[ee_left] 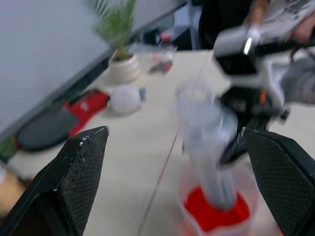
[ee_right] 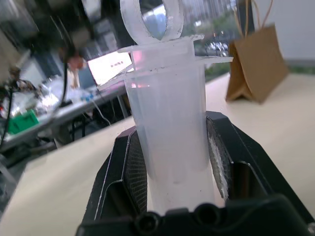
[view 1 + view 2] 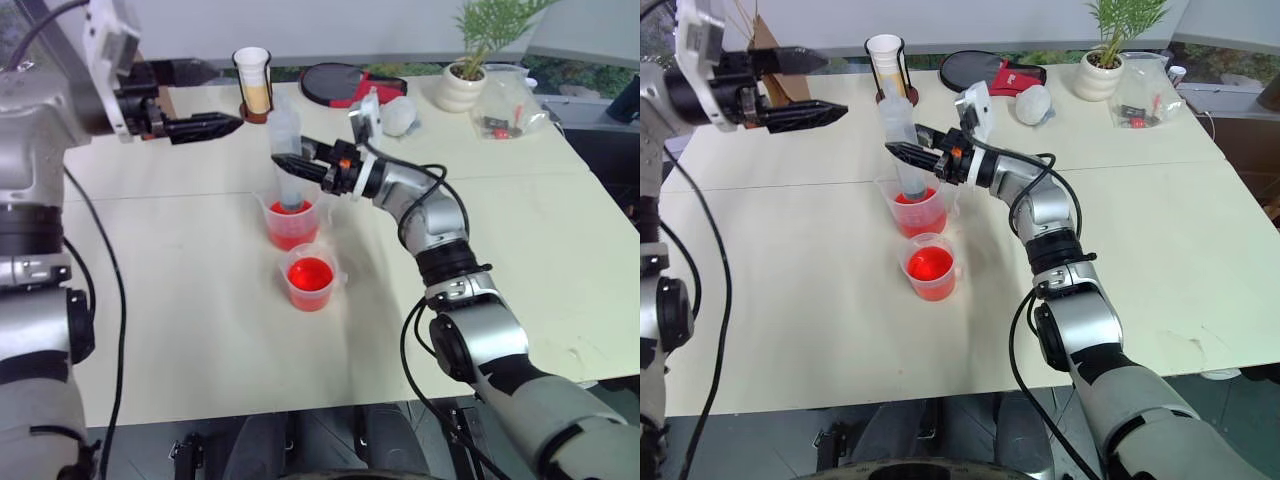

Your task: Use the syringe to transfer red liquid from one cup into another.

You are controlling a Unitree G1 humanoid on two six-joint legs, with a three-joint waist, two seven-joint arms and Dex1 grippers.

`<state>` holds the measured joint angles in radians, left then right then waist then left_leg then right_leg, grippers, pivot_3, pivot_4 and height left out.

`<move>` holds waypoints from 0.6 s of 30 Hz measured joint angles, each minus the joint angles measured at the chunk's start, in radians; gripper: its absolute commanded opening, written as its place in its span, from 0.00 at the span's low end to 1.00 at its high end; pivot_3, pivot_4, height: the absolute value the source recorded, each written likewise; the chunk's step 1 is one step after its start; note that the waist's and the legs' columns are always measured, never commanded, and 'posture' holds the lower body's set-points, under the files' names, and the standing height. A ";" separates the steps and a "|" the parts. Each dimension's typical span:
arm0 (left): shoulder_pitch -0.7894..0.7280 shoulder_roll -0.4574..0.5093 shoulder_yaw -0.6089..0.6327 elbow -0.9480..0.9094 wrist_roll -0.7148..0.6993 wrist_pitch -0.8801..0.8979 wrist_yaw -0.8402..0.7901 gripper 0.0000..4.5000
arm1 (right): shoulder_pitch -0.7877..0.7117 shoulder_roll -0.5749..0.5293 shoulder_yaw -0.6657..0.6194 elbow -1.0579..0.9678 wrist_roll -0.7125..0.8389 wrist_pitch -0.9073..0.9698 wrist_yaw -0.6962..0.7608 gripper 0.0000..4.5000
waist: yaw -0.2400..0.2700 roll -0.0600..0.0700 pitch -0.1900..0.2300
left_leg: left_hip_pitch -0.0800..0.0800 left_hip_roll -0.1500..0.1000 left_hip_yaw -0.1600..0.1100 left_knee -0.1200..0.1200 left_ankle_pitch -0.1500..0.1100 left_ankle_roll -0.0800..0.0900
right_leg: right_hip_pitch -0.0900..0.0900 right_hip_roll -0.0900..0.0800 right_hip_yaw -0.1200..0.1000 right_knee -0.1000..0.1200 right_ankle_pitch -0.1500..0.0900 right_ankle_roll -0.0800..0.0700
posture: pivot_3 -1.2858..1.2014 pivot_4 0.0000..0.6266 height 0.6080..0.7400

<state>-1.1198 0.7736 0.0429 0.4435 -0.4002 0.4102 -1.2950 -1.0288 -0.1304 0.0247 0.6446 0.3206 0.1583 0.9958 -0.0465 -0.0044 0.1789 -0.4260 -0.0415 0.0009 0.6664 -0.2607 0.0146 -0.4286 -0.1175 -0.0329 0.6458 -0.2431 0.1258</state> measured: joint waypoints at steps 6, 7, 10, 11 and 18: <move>-0.057 -0.107 -0.028 0.207 0.067 -0.145 0.014 1.00 | 0.007 0.002 0.006 0.026 -0.023 -0.046 0.002 0.31 | 0.000 0.000 0.000 | 0.000 0.000 0.000 0.000 0.000 0.000 | 0.000 0.000 0.000 0.000 0.000 0.000 | 0.52 0.24 1.00; -0.067 -0.111 -0.028 0.234 0.077 -0.168 0.015 1.00 | 0.008 0.003 0.007 0.026 -0.024 -0.048 0.002 0.31 | 0.000 0.000 0.000 | 0.000 0.000 0.000 0.000 0.000 0.000 | 0.000 0.000 0.000 0.000 0.000 0.000 | 0.52 0.24 1.00; -0.080 -0.133 -0.028 0.292 0.101 -0.223 0.013 1.00 | 0.013 0.003 0.006 0.026 -0.024 -0.049 -0.001 0.31 | 0.002 0.000 0.000 | 0.000 0.000 0.000 0.000 0.000 0.000 | 0.000 0.000 0.000 0.000 0.000 0.000 | 0.52 0.24 1.00; -0.084 -0.145 -0.028 0.314 0.109 -0.237 0.013 1.00 | 0.016 0.005 0.007 0.025 -0.024 -0.049 -0.002 0.31 | 0.003 0.000 0.000 | 0.000 0.000 0.000 0.000 0.000 0.000 | 0.000 0.000 0.000 0.000 0.000 0.000 | 0.52 0.24 1.00; -0.114 -0.217 -0.028 0.403 0.139 -0.319 0.027 0.94 | 0.048 0.029 0.021 0.010 -0.028 -0.049 -0.008 0.31 | 0.001 0.000 0.000 | 0.000 0.000 0.000 0.000 0.000 0.000 | 0.000 0.000 0.000 0.000 0.000 0.000 | 0.52 0.24 1.00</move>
<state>-1.2334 0.5565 0.0152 0.8470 -0.2613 0.0916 -1.2682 -0.9812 -0.1014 0.0453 0.6542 0.2927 0.1092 0.9878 -0.0453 -0.0044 0.1789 -0.4263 -0.0415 0.0010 0.6669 -0.2605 0.0142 -0.4287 -0.1175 -0.0329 0.6461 -0.2431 0.1258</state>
